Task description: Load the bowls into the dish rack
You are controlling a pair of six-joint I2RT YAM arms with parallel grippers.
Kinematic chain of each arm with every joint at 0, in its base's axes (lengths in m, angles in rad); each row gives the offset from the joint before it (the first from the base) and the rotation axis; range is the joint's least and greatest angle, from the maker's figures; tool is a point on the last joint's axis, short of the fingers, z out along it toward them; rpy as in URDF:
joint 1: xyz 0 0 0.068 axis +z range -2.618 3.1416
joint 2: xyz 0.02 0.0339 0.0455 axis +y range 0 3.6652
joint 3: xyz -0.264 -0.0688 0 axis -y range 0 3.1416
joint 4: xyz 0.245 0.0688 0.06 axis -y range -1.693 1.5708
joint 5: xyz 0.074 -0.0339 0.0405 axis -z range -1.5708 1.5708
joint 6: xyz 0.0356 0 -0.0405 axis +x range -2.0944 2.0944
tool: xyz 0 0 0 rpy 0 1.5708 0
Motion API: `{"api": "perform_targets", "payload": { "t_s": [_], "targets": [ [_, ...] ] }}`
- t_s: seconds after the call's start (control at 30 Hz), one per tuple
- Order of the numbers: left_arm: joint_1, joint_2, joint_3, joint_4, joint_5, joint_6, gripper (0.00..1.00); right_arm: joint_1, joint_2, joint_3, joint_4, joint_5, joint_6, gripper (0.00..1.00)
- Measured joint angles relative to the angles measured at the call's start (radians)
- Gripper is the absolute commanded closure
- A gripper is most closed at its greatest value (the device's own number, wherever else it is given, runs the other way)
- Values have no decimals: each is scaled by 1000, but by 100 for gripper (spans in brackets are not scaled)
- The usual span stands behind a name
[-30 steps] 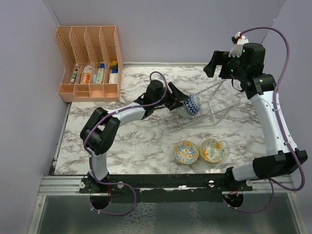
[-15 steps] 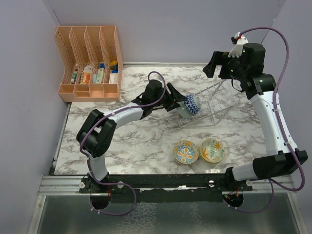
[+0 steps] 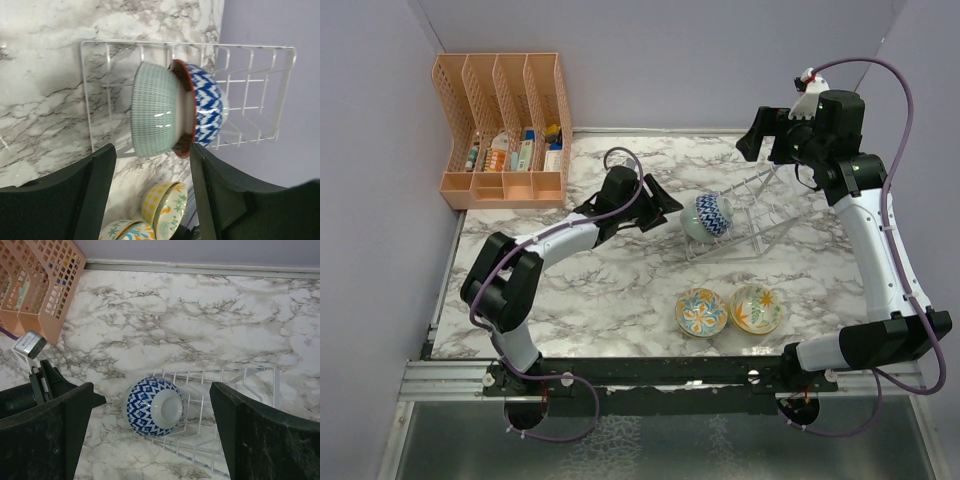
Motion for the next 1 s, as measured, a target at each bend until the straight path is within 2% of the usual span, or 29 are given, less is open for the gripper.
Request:
{"api": "perform_targets", "payload": {
  "t_s": [0.13,0.27,0.4,0.53,0.77,1.0],
  "targets": [
    [-2,2,-55,17,-6,-4,30,0,0,0,0,0,0,1],
    [-3,13,-127,144,-6,-50,27,0,0,0,0,0,0,1],
    [-3,59,-187,304,-8,-123,27,0,0,0,0,0,0,1],
    [-3,98,-203,388,-18,-177,29,0,0,0,0,0,-1,1],
    [-3,176,-249,678,-39,-296,29,0,0,0,0,0,-1,1],
    [-8,228,-234,729,-44,-331,30,0,0,0,0,0,-1,1]
  ]
}}
